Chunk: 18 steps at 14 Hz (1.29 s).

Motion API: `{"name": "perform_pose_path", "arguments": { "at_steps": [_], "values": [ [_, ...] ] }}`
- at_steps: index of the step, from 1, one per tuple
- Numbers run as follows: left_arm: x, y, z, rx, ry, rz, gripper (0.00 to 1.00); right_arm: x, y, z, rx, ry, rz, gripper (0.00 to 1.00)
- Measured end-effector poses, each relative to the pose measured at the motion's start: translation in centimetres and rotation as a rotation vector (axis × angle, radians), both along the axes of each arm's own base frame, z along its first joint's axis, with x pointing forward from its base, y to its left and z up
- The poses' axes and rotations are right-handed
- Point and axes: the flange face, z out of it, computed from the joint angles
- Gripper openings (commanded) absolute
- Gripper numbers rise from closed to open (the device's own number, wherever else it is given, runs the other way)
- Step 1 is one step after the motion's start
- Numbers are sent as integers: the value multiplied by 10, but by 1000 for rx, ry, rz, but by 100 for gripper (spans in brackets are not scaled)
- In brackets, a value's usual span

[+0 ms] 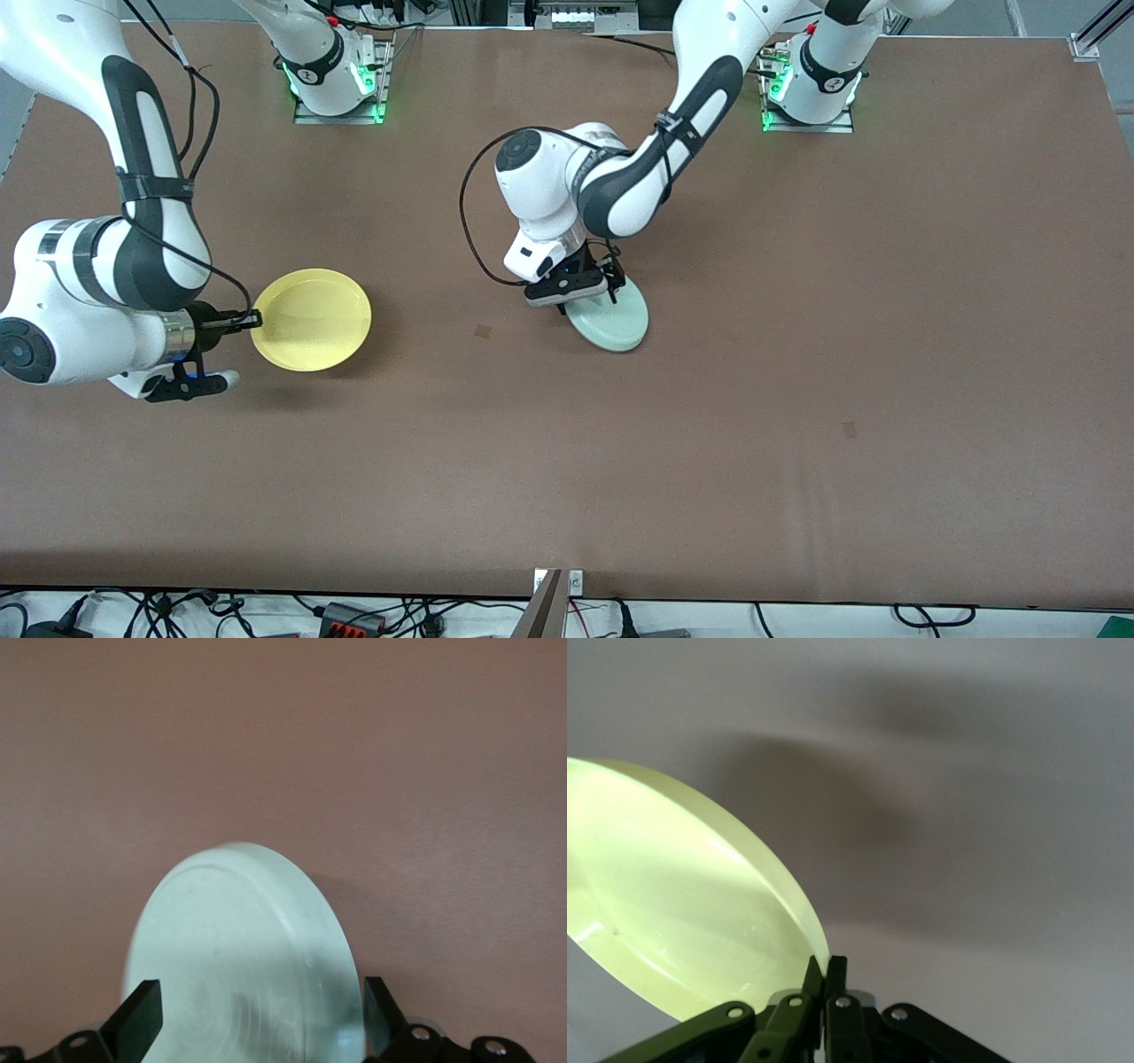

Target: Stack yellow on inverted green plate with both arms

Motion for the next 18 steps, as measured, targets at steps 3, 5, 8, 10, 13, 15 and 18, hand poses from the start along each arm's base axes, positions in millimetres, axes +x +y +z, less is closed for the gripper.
{"name": "perform_pose_path", "arguments": {
  "at_steps": [3, 5, 8, 10, 13, 15, 18],
  "values": [
    [0, -3, 1, -29, -4, 21, 100, 2, 36, 9, -7, -19, 29, 0],
    [6, 1, 5, -35, -10, 35, 100, 1, 41, 9, -9, -19, 34, 0],
    [34, 24, 27, -46, -26, 61, 100, -1, 61, 9, 45, -9, 31, 0],
    [52, 52, 46, -5, 6, 34, 100, -7, 86, 8, 135, 29, 15, 0],
    [75, 105, 77, 61, 94, -33, 100, -13, 121, 2, 204, 57, 18, 0],
    [93, 145, 99, 91, 166, -102, 100, -22, 159, -7, 198, 73, 42, 0],
    [121, 219, 130, 104, 281, -192, 100, -42, 248, -22, 147, 51, 22, 0]
  ]
}}
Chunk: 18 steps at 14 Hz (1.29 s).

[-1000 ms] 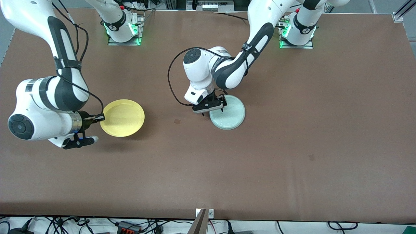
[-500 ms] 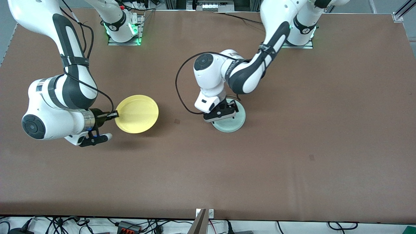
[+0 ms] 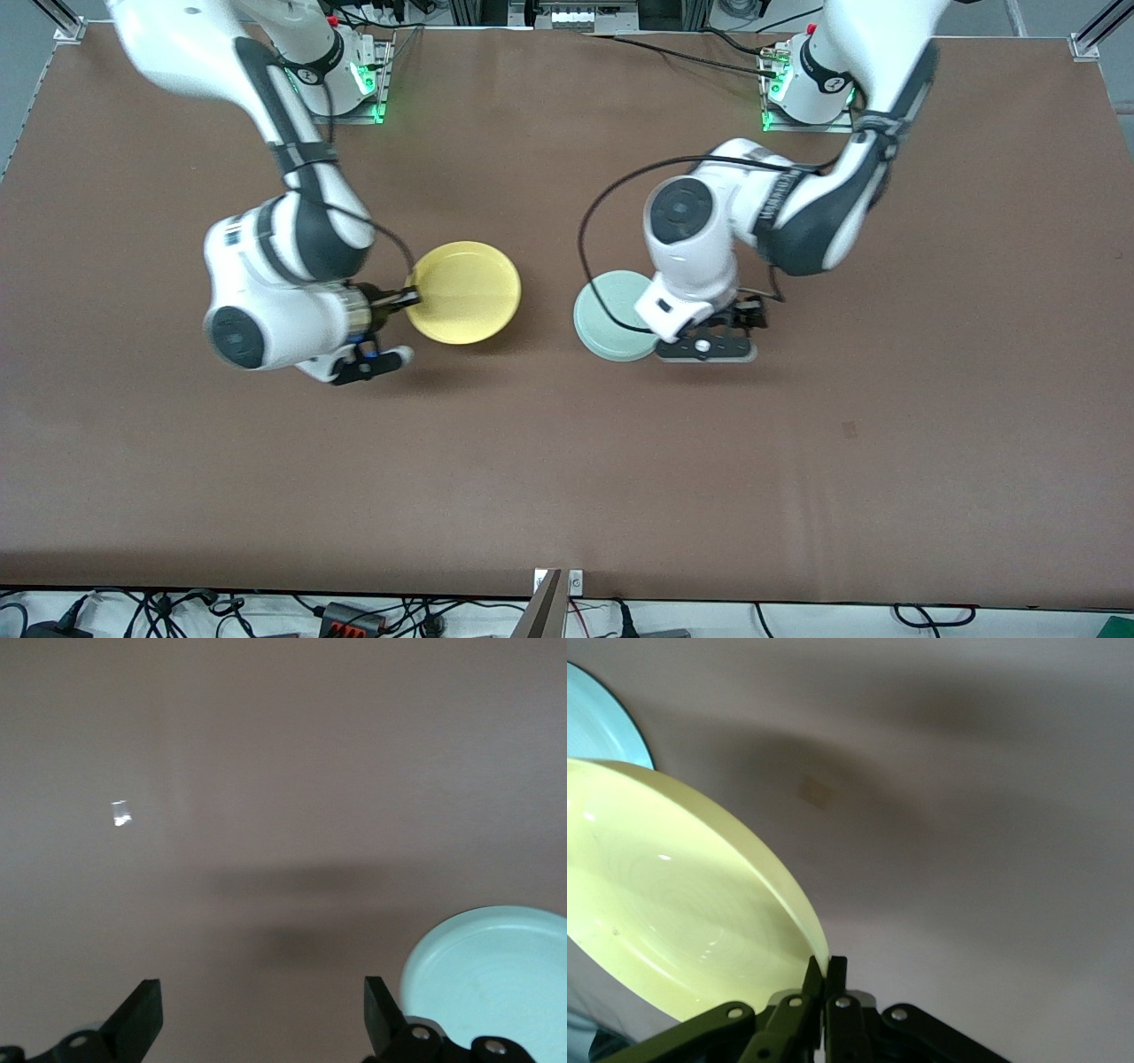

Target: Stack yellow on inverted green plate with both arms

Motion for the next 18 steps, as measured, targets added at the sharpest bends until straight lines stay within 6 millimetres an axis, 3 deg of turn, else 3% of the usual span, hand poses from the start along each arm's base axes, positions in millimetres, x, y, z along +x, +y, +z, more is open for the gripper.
{"name": "perform_pose_path", "arguments": {
  "at_steps": [1, 2, 6, 8, 10, 13, 18],
  "values": [
    [9, 36, 18, -27, 47, -4, 100, -17, 52, -7, -17, -13, -50, 0],
    [12, 52, 28, -56, 71, 9, 100, -25, 74, -11, -13, -10, -74, 0],
    [4, 118, 81, -227, 142, 68, 100, -56, 143, -47, -9, 1, -156, 0],
    [-1, 139, 95, -260, 149, 79, 100, -70, 169, -70, -7, 0, -170, 0],
    [-1, 145, 98, -267, 149, 84, 100, -77, 180, -85, 10, 23, -194, 0],
    [0, 147, 104, -268, 147, 85, 100, -73, 183, -95, 42, 6, -239, 0],
    [12, 180, 162, -285, 132, -7, 100, -70, 186, -114, 67, -9, -288, 0]
  ]
}}
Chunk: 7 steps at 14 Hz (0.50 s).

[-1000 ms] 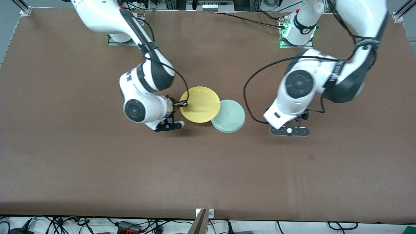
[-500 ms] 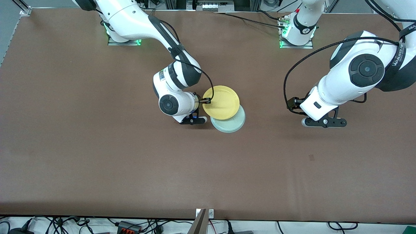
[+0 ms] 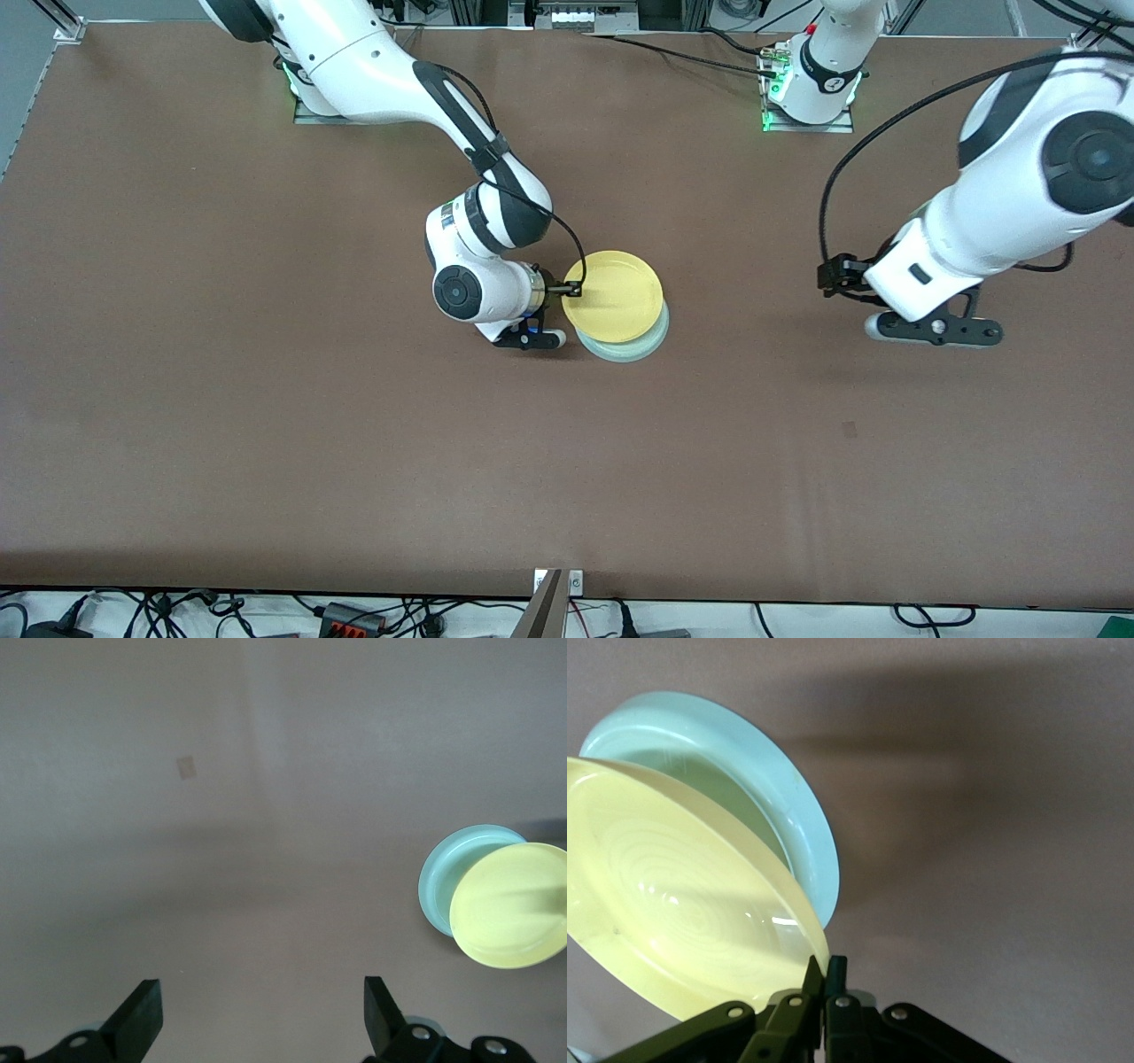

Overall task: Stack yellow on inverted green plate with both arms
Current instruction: 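Lower the yellow plate onto the green plate while the left gripper withdraws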

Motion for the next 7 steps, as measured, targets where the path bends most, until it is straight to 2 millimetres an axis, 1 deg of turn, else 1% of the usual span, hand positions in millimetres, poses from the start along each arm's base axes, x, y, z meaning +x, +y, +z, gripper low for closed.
{"name": "perform_pose_path", "arguments": {
  "at_steps": [3, 5, 7],
  "values": [
    [1, 20, 26, -22, -5, -91, 100, -7, 11, -7, 2, -16, 7, 0],
    [0, 38, 30, -95, 37, -86, 100, -7, 17, -8, 7, -28, 8, 0],
    [1, 62, 31, -131, 54, -69, 100, -2, 20, -8, 22, -32, -2, 0]
  ]
}}
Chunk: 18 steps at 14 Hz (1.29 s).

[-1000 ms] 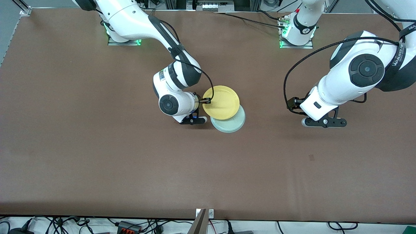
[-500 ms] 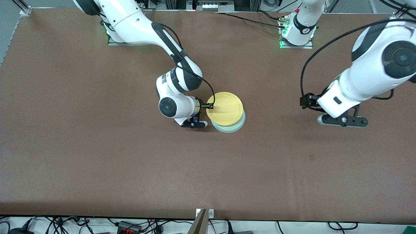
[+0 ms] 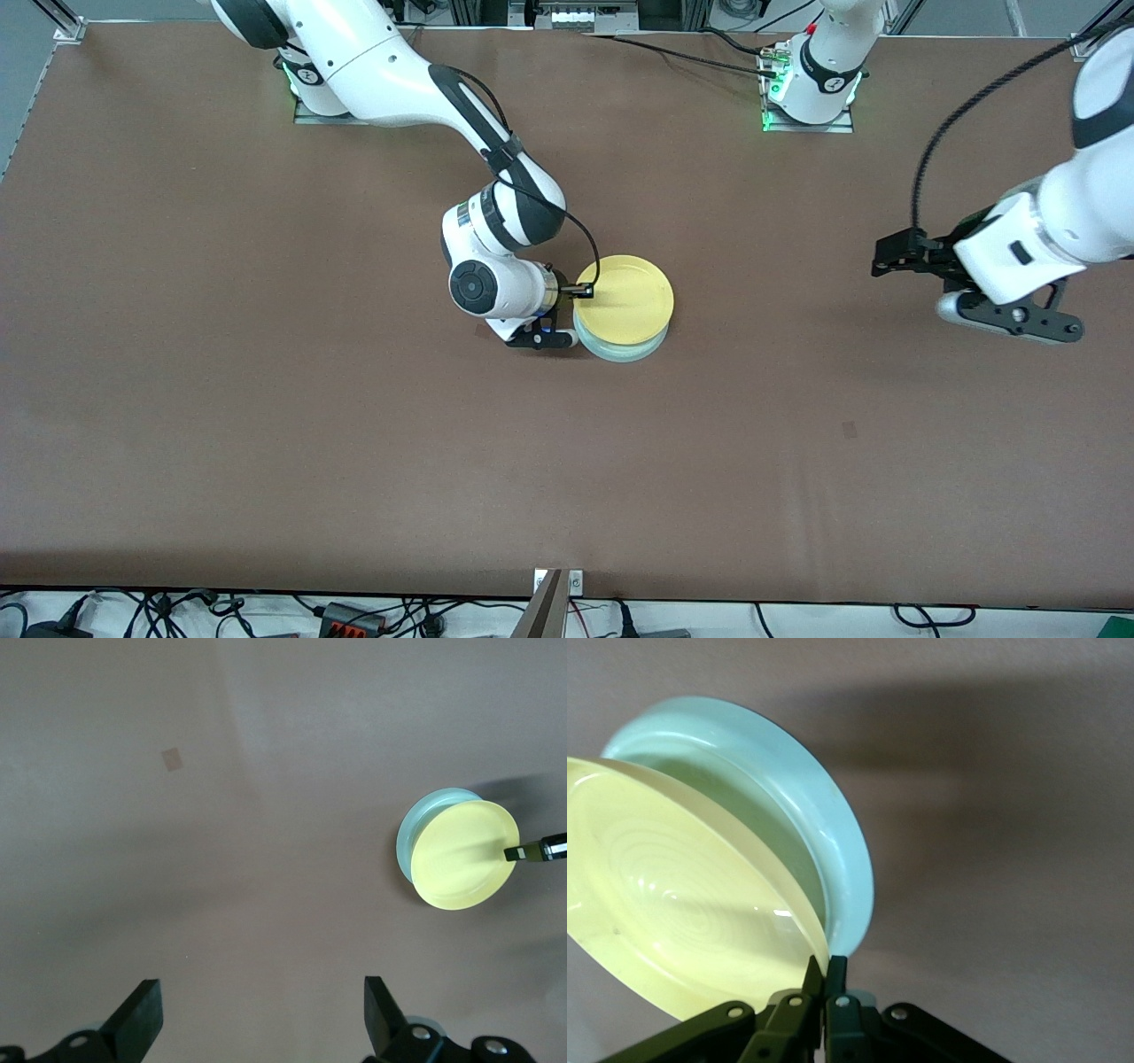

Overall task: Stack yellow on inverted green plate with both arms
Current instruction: 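Lower the yellow plate onto the green plate while the left gripper withdraws, then open the right gripper and pull it away from the stacked plates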

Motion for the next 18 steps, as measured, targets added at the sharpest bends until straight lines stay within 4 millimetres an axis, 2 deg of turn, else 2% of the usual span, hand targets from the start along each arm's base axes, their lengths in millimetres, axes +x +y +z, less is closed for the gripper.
{"name": "perform_pose_path", "arguments": {
  "at_steps": [1, 3, 4, 5, 9, 11, 14, 16, 18],
  "values": [
    [-1, 6, 3, 9, -6, -18, 100, 2, 1, -1, 6, 0, -5, 0],
    [-8, 3, 9, 65, -26, -47, 100, 3, 2, -5, 6, 3, -7, 0],
    [-14, -2, 9, 91, -41, -48, 100, 3, 2, -6, 5, 3, -7, 25],
    [-21, -5, 7, 99, -65, -54, 100, 3, 2, -6, 5, 4, -7, 99],
    [-58, 15, -12, 82, -148, -20, 100, 9, 0, 1, 7, -2, -8, 100],
    [-68, 32, -8, 6, -165, 37, 100, 21, -9, 19, 1, -2, -4, 100],
    [-72, 59, 6, -12, -190, 85, 100, 54, -47, 71, -50, 9, 11, 100],
    [-76, 62, 10, 37, -156, 68, 100, 73, -75, 114, -96, -10, 21, 100],
    [-82, 56, 16, 77, -117, 36, 100, 87, -102, 154, -153, -65, 22, 100]
  ]
}}
